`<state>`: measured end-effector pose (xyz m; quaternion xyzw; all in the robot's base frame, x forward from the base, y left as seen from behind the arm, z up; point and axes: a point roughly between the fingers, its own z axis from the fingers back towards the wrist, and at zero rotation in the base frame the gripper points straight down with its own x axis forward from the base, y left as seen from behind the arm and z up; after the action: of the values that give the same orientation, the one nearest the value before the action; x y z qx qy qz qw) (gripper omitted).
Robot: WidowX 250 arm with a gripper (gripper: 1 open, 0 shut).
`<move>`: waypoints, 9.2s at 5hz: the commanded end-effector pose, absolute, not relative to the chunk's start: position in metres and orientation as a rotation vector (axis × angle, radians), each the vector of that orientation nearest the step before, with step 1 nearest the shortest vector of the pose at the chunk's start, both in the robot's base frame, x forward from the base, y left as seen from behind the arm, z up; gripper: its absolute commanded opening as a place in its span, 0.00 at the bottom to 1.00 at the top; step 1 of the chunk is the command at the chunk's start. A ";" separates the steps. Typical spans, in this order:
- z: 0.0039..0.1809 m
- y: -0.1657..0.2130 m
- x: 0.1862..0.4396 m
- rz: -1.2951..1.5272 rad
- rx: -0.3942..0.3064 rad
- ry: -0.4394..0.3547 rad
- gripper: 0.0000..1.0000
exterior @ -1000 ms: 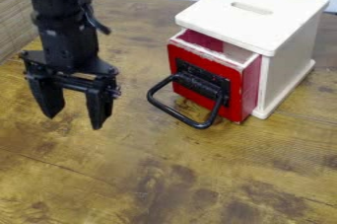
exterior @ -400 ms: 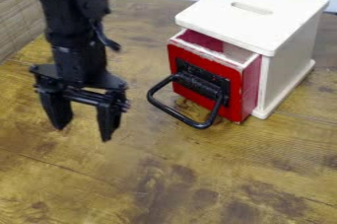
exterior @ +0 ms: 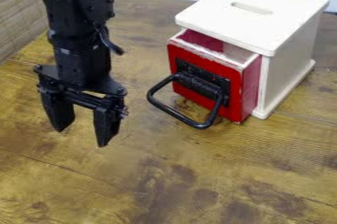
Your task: Close the drawer
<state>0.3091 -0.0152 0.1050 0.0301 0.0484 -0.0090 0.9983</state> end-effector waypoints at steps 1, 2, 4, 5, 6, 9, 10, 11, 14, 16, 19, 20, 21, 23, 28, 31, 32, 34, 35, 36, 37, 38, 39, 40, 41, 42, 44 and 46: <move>0.115 -0.015 0.322 -0.052 0.057 0.048 1.00; 0.105 -0.017 0.341 -0.105 0.063 0.050 1.00; 0.077 -0.022 0.371 -0.182 0.094 0.030 1.00; 0.070 -0.026 0.384 -0.206 0.101 0.017 1.00; 0.071 -0.031 0.399 -0.159 0.094 0.010 1.00; 0.080 -0.022 0.405 -0.177 0.049 -0.002 1.00; 0.084 -0.018 0.404 -0.207 0.041 -0.003 1.00; 0.084 -0.019 0.406 -0.219 0.034 -0.003 1.00; 0.088 -0.021 0.416 -0.149 0.012 -0.013 1.00; 0.090 -0.036 0.418 -0.224 0.007 -0.013 1.00; 0.099 -0.046 0.408 -0.142 -0.001 -0.012 1.00; 0.091 -0.041 0.411 -0.085 -0.002 -0.014 1.00; 0.080 -0.046 0.406 -0.094 -0.003 0.006 1.00; 0.074 -0.049 0.414 -0.178 0.000 0.057 1.00; 0.084 -0.056 0.381 -0.198 -0.005 0.098 1.00; 0.080 -0.048 0.377 -0.223 -0.004 0.169 1.00; 0.076 -0.056 0.379 -0.218 -0.006 0.191 1.00; 0.072 -0.075 0.387 -0.263 -0.003 0.202 1.00; 0.071 -0.082 0.387 -0.310 0.001 0.222 1.00; 0.072 -0.090 0.391 -0.358 0.006 0.224 1.00; 0.071 -0.091 0.395 -0.351 0.004 0.216 1.00; 0.073 -0.092 0.397 -0.347 0.004 0.213 1.00; 0.073 -0.094 0.404 -0.303 0.000 0.196 1.00; 0.076 -0.096 0.410 -0.256 -0.009 0.178 1.00; 0.075 -0.087 0.412 -0.223 -0.010 0.170 1.00; 0.075 -0.077 0.413 -0.191 -0.010 0.162 1.00; 0.090 -0.055 0.417 -0.128 -0.010 0.148 1.00; 0.137 -0.071 0.426 -0.071 0.017 0.116 1.00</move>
<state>0.4245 -0.0628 0.1108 0.0099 0.0945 -0.0254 0.9952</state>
